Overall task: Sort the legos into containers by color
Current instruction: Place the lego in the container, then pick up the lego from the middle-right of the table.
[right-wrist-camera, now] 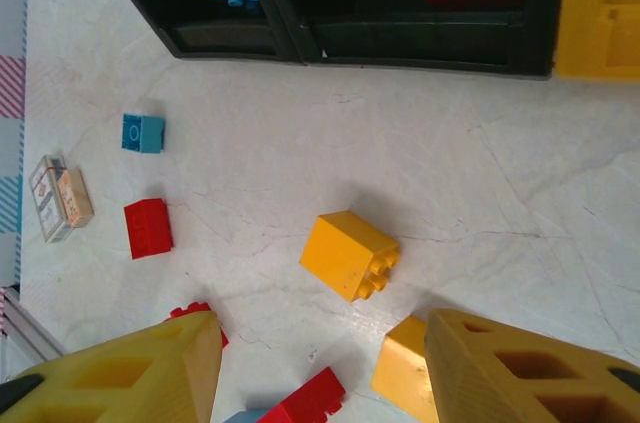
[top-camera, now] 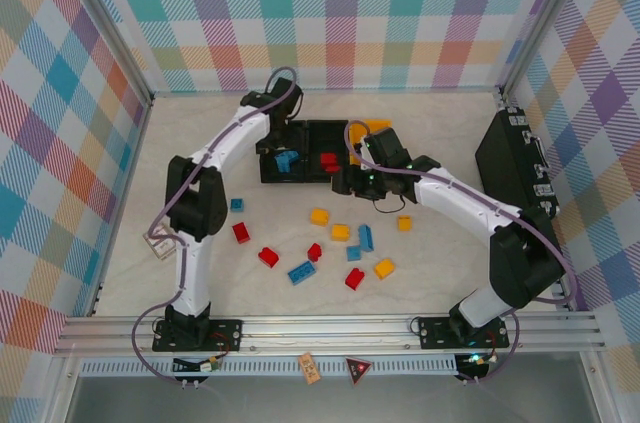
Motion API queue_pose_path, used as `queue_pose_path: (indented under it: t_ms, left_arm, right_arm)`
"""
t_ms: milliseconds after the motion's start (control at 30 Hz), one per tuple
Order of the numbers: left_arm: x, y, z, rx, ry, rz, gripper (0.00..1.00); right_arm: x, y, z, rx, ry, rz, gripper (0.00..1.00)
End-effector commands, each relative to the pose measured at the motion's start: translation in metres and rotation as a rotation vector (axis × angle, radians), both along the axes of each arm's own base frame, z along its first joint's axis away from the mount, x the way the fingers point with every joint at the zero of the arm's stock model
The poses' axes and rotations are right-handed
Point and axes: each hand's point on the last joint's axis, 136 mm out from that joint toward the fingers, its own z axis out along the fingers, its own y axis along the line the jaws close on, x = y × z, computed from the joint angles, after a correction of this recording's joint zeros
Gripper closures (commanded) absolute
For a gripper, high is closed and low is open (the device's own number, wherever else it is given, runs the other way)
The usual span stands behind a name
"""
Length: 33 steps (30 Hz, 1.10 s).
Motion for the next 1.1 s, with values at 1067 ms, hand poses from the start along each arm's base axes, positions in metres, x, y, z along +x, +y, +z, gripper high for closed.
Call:
queue_pose_path:
  t_ms: [1067]
  left_arm:
    - [-0.18,-0.151,-0.016,-0.387,0.121,-0.486,0.28]
  right_arm:
    - [-0.019,-0.152,-0.104,-0.592,0.237,-0.257,0.38]
